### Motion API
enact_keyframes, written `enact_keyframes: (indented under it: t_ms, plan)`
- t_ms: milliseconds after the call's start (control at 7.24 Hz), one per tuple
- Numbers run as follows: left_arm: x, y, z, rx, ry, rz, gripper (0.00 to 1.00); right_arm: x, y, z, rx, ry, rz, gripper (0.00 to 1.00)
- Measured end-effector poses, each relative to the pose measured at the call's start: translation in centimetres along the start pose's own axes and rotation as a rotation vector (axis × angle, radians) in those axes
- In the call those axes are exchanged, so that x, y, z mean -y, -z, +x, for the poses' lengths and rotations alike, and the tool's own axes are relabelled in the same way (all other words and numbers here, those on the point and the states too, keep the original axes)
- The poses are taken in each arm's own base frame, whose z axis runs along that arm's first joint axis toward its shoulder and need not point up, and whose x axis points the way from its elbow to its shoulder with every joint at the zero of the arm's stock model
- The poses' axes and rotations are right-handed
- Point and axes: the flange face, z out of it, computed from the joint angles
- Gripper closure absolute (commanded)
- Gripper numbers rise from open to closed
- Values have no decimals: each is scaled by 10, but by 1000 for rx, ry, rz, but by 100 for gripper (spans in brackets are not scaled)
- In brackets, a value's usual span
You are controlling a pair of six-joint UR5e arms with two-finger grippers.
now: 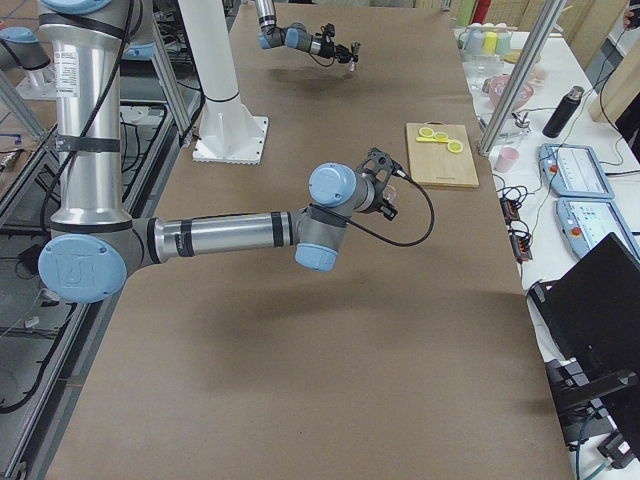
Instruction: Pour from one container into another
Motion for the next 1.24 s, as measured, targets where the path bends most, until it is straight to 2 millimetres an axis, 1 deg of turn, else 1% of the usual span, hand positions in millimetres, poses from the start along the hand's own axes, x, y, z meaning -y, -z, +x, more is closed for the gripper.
enact_keyframes:
  t_ms: [138,276,414,829,1105,1243]
  plan:
    - [7,3,11,-13,20,-1,100,0,-10,-5,19,5,-13,100]
    - [11,7,21,-29,-4,-18,100,4,-23,-12,46,18,-21,100]
    - [15,12,32,-55,-68,-51,100,13,-36,-20,72,34,-25,100]
    - [30,28,69,-155,-166,-131,100,29,-55,-36,114,60,-31,100]
    - [34,35,104,-267,-222,-191,100,37,-73,-53,165,87,-39,100]
    - [37,41,128,-357,-262,-219,100,40,-75,-60,184,96,-40,100]
